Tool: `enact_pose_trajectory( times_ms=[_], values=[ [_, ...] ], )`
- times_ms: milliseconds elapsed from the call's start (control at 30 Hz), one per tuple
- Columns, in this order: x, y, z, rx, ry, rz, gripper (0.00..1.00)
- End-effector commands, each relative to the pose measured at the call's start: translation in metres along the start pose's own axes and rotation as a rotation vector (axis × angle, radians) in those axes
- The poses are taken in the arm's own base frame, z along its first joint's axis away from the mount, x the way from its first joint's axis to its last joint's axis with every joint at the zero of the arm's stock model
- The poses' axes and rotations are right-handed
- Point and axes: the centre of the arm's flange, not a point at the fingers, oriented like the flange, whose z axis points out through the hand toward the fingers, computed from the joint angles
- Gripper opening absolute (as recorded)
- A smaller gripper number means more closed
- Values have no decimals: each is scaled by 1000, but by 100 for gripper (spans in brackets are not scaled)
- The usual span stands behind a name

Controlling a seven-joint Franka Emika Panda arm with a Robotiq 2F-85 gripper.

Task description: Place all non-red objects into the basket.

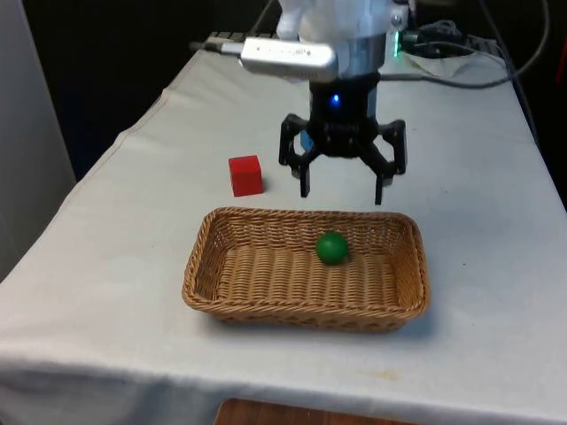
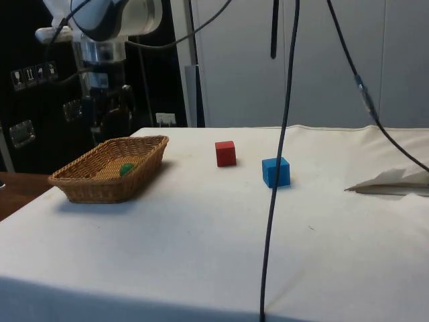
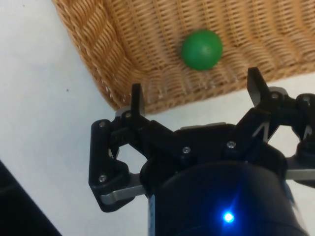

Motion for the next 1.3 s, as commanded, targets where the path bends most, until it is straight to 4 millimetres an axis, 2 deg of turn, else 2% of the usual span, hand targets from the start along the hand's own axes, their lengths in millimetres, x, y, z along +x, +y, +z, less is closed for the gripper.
enact_pose_trajectory(
  times_ms=[0, 200, 267, 333, 533, 600, 633, 800, 867, 1000, 1067, 1100, 1267],
  values=[
    [0, 0, 0, 0, 0, 0, 100],
    [-12, 10, -25, 5, 0, 7, 100],
    [-12, 10, -24, 11, -3, 9, 100],
    [-20, 12, -35, 9, 0, 7, 100],
    [-35, 16, -48, 13, 0, 4, 100],
    [-31, 15, -44, 17, -9, 6, 100],
    [-39, 16, -51, 16, -1, 3, 100],
    [-52, 18, -59, 24, -4, 3, 100],
    [-49, 18, -57, 29, -17, 4, 100],
    [-64, 20, -65, 31, -8, 2, 100],
    [-68, 22, -67, 33, -8, 1, 100],
    [-63, 20, -65, 37, -20, 3, 100],
    [-77, 27, -71, 40, -9, -6, 100]
  ],
)
